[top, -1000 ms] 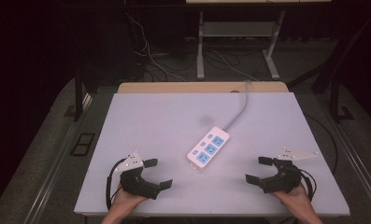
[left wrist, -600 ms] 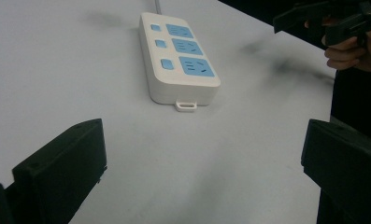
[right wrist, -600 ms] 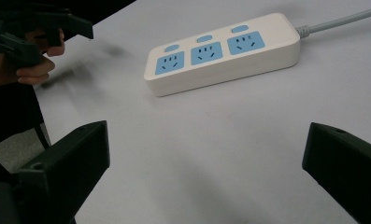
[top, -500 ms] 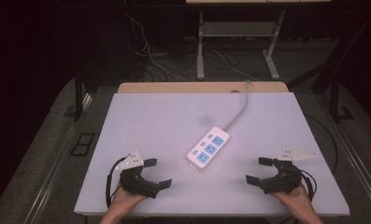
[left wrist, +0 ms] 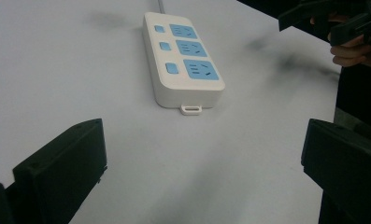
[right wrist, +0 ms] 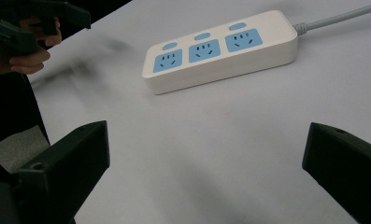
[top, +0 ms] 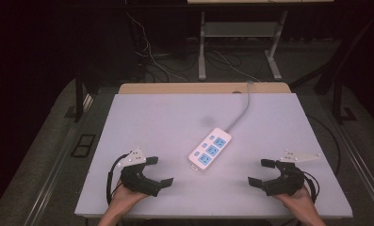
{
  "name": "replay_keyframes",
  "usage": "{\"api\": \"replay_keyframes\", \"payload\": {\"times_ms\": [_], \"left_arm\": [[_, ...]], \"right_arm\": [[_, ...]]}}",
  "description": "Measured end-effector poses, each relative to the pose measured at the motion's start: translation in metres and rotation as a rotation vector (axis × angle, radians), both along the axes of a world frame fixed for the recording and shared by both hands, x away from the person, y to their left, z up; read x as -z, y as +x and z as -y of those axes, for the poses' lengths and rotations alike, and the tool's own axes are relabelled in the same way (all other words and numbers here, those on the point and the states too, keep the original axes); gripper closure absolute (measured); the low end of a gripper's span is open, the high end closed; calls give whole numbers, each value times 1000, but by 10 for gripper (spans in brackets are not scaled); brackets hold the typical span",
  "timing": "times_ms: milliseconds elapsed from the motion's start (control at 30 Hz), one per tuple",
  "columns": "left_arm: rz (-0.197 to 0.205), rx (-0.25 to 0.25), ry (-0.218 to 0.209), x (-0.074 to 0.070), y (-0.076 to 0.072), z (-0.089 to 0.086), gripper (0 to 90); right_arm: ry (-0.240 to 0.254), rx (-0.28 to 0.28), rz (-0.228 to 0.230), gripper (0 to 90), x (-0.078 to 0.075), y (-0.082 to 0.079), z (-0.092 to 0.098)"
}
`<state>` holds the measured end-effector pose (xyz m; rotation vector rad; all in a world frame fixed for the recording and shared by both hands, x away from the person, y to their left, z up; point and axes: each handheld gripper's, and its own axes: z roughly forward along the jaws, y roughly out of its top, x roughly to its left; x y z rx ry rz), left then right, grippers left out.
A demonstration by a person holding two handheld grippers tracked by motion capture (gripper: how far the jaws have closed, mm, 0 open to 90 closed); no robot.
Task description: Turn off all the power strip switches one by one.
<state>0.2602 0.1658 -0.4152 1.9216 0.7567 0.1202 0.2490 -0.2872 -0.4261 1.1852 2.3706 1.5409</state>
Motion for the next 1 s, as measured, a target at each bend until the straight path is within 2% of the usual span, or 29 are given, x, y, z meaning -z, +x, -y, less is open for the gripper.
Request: {"api": "replay_keyframes", "payload": {"times_ms": [433, 700, 1000], "left_arm": [[-5, 35, 51, -18, 17, 11, 0], [-14, 78, 105, -27, 30, 25, 0], [-27, 123, 146, -33, 41, 41, 0]], "right_arm": [[9, -1, 1, 6, -1, -1, 2], [7, -4, 2, 6, 0, -1, 2], [3, -4, 5, 6, 0, -2, 2]]}}
